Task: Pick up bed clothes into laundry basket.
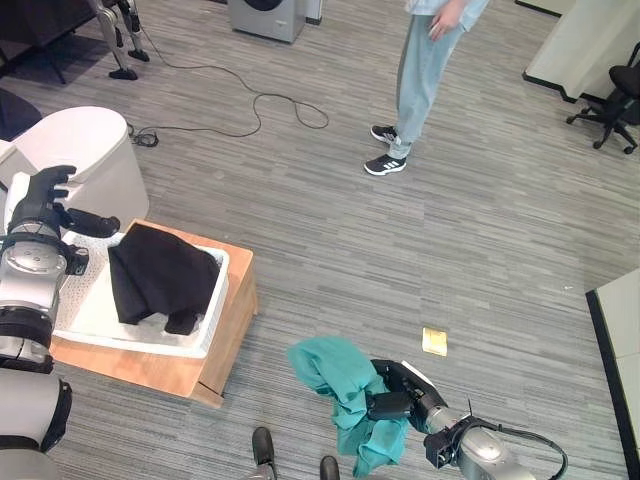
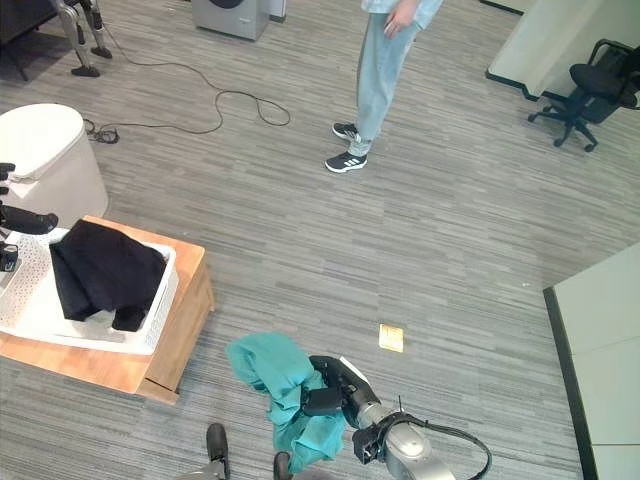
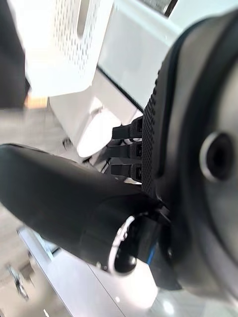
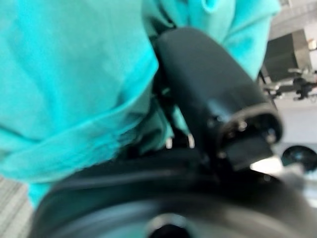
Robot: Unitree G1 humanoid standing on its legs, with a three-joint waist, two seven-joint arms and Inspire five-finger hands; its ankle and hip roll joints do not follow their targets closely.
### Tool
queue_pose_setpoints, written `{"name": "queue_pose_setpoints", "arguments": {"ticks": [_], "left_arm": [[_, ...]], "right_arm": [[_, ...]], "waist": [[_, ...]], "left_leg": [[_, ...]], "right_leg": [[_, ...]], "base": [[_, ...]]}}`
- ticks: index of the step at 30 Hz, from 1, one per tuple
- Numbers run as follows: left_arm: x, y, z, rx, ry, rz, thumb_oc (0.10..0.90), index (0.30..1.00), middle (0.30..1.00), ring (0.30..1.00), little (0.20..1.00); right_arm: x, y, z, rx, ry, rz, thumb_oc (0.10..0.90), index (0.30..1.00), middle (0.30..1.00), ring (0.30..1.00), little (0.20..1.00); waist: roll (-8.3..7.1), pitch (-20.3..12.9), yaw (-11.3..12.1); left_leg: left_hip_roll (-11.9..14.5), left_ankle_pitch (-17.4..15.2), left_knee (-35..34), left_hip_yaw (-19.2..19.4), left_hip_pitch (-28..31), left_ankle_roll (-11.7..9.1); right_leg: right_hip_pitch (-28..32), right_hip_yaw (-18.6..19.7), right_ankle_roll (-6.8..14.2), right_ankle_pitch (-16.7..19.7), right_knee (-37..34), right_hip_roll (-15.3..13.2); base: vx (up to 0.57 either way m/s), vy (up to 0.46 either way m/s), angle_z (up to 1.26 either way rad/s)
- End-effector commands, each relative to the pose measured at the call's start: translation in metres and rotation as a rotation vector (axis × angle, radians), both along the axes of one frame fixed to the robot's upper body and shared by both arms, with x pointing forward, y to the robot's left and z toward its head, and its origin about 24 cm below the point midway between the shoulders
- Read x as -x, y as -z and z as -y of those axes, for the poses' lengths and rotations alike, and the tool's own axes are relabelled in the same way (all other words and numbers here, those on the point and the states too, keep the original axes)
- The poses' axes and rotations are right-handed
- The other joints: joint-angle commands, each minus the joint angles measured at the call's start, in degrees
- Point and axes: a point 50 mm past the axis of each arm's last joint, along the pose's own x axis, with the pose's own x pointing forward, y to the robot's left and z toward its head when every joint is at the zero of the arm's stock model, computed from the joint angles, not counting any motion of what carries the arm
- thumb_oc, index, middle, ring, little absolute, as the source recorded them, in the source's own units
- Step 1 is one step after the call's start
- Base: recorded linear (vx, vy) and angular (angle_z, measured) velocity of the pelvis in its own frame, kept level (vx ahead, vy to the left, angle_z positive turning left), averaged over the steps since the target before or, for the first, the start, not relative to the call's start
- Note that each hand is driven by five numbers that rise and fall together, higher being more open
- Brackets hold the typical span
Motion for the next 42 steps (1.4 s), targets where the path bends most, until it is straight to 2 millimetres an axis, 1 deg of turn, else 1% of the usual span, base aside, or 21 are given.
{"name": "queue_pose_setpoints", "arguments": {"ticks": [1, 6, 8, 10, 13, 14, 18, 19, 20, 21, 23, 25, 26, 28, 30, 31, 34, 37, 38, 39, 42], "left_arm": [[0.001, -0.095, 0.011, -0.026, 0.041, 0.412, 0.8, 0.9, 0.9, 0.9, 0.9], [0.009, -0.119, 0.055, -0.046, 0.24, 0.626, 0.8, 0.9, 0.9, 0.9, 0.9], [0.015, -0.113, 0.062, -0.032, 0.273, 0.662, 0.8, 0.9, 0.9, 0.9, 0.9], [0.036, -0.087, 0.082, -0.021, 0.389, 0.712, 0.8, 0.9, 0.9, 0.9, 0.9], [0.061, -0.053, 0.097, 0.053, 0.515, 0.696, 0.8, 0.9, 0.9, 0.9, 0.9], [0.068, -0.046, 0.099, 0.063, 0.539, 0.681, 0.8, 0.9, 0.9, 0.9, 0.9], [0.07, -0.045, 0.097, 0.064, 0.53, 0.681, 0.8, 0.9, 0.9, 0.9, 0.9], [0.085, -0.023, 0.09, 0.119, 0.506, 0.651, 0.8, 0.9, 0.9, 0.9, 0.9], [0.091, -0.013, 0.087, 0.178, 0.49, 0.647, 0.8, 0.9, 0.9, 0.9, 0.9], [0.109, 0.024, 0.068, 0.284, 0.362, 0.574, 0.8, 0.9, 0.9, 0.9, 0.9], [0.112, 0.03, 0.067, 0.314, 0.358, 0.558, 0.8, 0.9, 0.9, 0.9, 0.9], [0.102, 0.025, 0.071, 0.325, 0.416, 0.535, 0.8, 0.9, 0.9, 0.9, 0.9], [0.102, 0.025, 0.071, 0.325, 0.417, 0.536, 0.8, 0.9, 0.9, 0.9, 0.9], [0.088, 0.026, 0.081, 0.352, 0.462, 0.525, 0.8, 0.9, 0.9, 0.9, 0.9], [0.083, 0.026, 0.09, 0.402, 0.499, 0.542, 0.8, 0.9, 0.9, 0.9, 0.9], [0.084, 0.031, 0.088, 0.409, 0.491, 0.527, 0.8, 0.9, 0.9, 0.9, 0.9], [0.095, 0.048, 0.067, 0.439, 0.36, 0.517, 0.8, 0.9, 0.9, 0.9, 0.9], [0.106, 0.067, 0.058, 0.487, 0.277, 0.492, 0.8, 0.9, 0.9, 0.9, 0.9], [0.109, 0.073, 0.057, 0.508, 0.258, 0.487, 0.8, 0.9, 0.9, 0.9, 0.9], [0.111, 0.08, 0.057, 0.545, 0.239, 0.481, 0.8, 0.9, 0.9, 0.9, 0.9], [0.115, 0.084, 0.055, 0.571, 0.224, 0.481, 0.8, 0.9, 0.9, 0.9, 0.9]], "right_arm": [[-0.016, -0.037, 0.002, -0.027, -0.044, 0.198, 0.4, 0.3, 0.3, 0.3, 0.3], [-0.029, -0.045, 0.015, 0.116, -0.05, 0.266, 0.4, 0.3, 0.3, 0.3, 0.3], [-0.038, -0.053, 0.022, 0.174, -0.043, 0.309, 0.4, 0.3, 0.3, 0.3, 0.3], [-0.085, -0.1, 0.039, 0.345, -0.015, 0.527, 0.4, 0.3, 0.3, 0.3, 0.3], [-0.132, -0.179, 0.034, 0.436, -0.022, 0.809, 0.4, 0.3, 0.3, 0.3, 0.3], [-0.138, -0.196, 0.028, 0.42, -0.022, 0.87, 0.4, 0.3, 0.3, 0.3, 0.3], [-0.139, -0.197, 0.025, 0.419, -0.03, 0.872, 0.4, 0.3, 0.3, 0.3, 0.3], [-0.145, -0.256, 0.004, 0.475, -0.098, 1.108, 0.4, 0.3, 0.3, 0.3, 0.3], [-0.146, -0.268, 0.0, 0.493, -0.097, 1.158, 0.4, 0.3, 0.3, 0.3, 0.3], [-0.146, -0.304, -0.032, 0.531, -0.165, 1.332, 0.4, 0.3, 0.3, 0.3, 0.3], [-0.143, -0.315, -0.044, 0.541, -0.189, 1.394, 0.4, 0.3, 0.3, 0.3, 0.3], [-0.144, -0.32, -0.039, 0.6, -0.166, 1.408, 0.4, 0.3, 0.3, 0.3, 0.3], [-0.144, -0.32, -0.039, 0.601, -0.166, 1.408, 0.4, 0.3, 0.3, 0.3, 0.3], [-0.15, -0.323, -0.038, 0.625, -0.136, 1.403, 0.4, 0.3, 0.3, 0.3, 0.3], [-0.166, -0.327, -0.032, 0.682, -0.075, 1.357, 0.4, 0.3, 0.3, 0.3, 0.3], [-0.168, -0.334, -0.032, 0.716, -0.07, 1.371, 0.4, 0.3, 0.3, 0.3, 0.3], [-0.183, -0.343, -0.035, 0.706, -0.025, 1.343, 0.4, 0.3, 0.3, 0.3, 0.3], [-0.19, -0.35, -0.041, 0.726, -0.026, 1.327, 0.4, 0.3, 0.3, 0.3, 0.3], [-0.192, -0.351, -0.042, 0.763, -0.031, 1.324, 0.4, 0.3, 0.3, 0.3, 0.3], [-0.194, -0.351, -0.044, 0.823, -0.037, 1.318, 0.4, 0.3, 0.3, 0.3, 0.3], [-0.198, -0.358, -0.036, 0.996, -0.019, 1.328, 0.4, 0.3, 0.3, 0.3, 0.3]], "waist": [[3.44, -3.6, 1.1], [3.14, -3.6, 3.2], [3.22, -3.7, 3.5], [2.86, -4.2, 5.5], [2.07, -4.7, 8.1], [1.79, -5.0, 8.9], [1.95, -5.0, 8.4], [0.62, -5.0, 12.1], [0.4, -5.2, 12.7], [0.55, -4.0, 16.8], [1.09, -2.8, 18.0], [1.56, -1.2, 17.6], [1.52, -1.4, 17.5], [2.18, -1.6, 16.7], [3.22, -3.0, 18.2], [3.03, -3.5, 18.2], [2.27, -3.9, 20.8], [2.61, -2.1, 21.7], [2.29, -0.9, 21.6], [0.86, -0.1, 20.8], [0.69, -1.1, 19.6]], "left_leg": [[1.3, -7.8, 0.0, -0.2, 7.5, -4.4], [1.0, -7.6, 0.0, -1.7, 7.1, -4.4], [0.9, -7.6, 0.0, -2.1, 7.2, -4.3], [0.7, -7.7, 0.0, -2.9, 7.4, -4.2], [0.5, -7.3, 0.0, -3.6, 7.5, -4.1], [0.5, -7.7, 0.0, -4.0, 7.5, -4.1], [0.5, -7.7, 0.0, -4.0, 7.5, -4.1], [0.2, -7.1, 0.0, -5.3, 7.0, -4.1], [0.1, -7.5, 0.0, -5.8, 7.1, -4.0], [-0.1, -7.9, 1.3, -7.8, 7.3, -2.7], [-0.2, -9.0, 3.9, -9.0, 6.2, -2.2], [-1.9, -8.8, 8.0, -15.9, 2.5, -2.1], [-2.0, -8.8, 8.0, -16.0, 2.2, -2.1], [-3.1, -8.2, 9.2, -22.5, 0.2, -3.1], [-2.0, -6.9, 8.2, -27.3, -0.7, -5.1], [-2.2, -5.8, 6.5, -30.6, -0.6, -5.8], [-1.0, -2.2, 2.8, -31.8, -2.1, -8.2], [0.1, 0.1, 3.5, -29.7, -5.5, -9.3], [0.5, -1.6, 6.8, -25.4, -5.9, -8.5], [1.1, -7.2, 13.3, -19.2, -4.2, -6.6], [2.3, -9.4, 16.7, -14.6, -0.3, -6.2]], "right_leg": [[-4.6, -0.7, 5.4, 3.5, -0.2, -1.2], [-4.1, -2.4, 5.2, 3.4, -0.2, -1.6], [-3.9, -2.7, 5.2, 3.3, -0.2, -1.7], [-3.4, -3.2, 4.8, 3.2, -0.2, -1.9], [-3.0, -3.5, 4.3, 3.6, -0.2, -2.0], [-2.8, -3.7, 4.2, 3.2, -0.2, -2.0], [-2.8, -3.7, 4.2, 3.1, -0.2, -2.0], [-2.6, -4.6, 3.5, 3.3, -0.2, -2.0], [-2.4, -5.0, 3.5, 2.8, -0.2, -2.0], [-2.7, -7.1, 2.9, 1.4, 4.9, -2.4], [-4.3, -7.9, 2.9, -0.8, 10.6, -3.2], [-7.5, -4.3, 3.8, -2.2, 18.4, -3.0], [-7.7, -4.4, 3.8, -2.2, 18.5, -3.0], [-7.8, 0.3, 3.1, -3.0, 20.2, -2.6], [-5.4, 1.1, 2.2, -3.1, 17.0, -6.0], [-4.0, 4.2, 2.1, -4.5, 14.6, -5.0], [-1.9, 3.5, 2.1, -5.5, 8.6, -4.1], [-1.7, 3.6, 1.3, -4.0, 6.1, -2.2], [-2.0, 2.5, 1.3, -2.9, 5.6, -2.7], [-3.0, 1.2, 1.3, -1.2, 4.5, -3.9], [-3.5, -1.4, 1.1, -0.2, 3.4, -4.0]], "base": [[-0.03, -0.013, 0.19], [-0.03, -0.009, 0.14], [0.0, -0.003, 0.07], [0.0, 0.007, 0.06], [-0.03, 0.005, 0.16], [-0.01, 0.004, 0.05], [-0.01, -0.004, 0.17], [-0.03, -0.023, 0.18], [-0.09, -0.061, -0.15], [-0.05, -0.042, 0.01], [-0.11, -0.045, 0.23], [-0.14, -0.057, 0.82], [-0.09, -0.084, 1.83], [-0.08, -0.221, 2.23], [-0.14, -0.376, 1.86], [-0.16, -0.274, 1.39], [-0.17, -0.283, 1.36], [-0.26, -0.307, 0.54], [-0.46, -0.282, 0.62], [-0.38, -0.177, 0.37], [-0.23, -0.146, 0.14]]}}
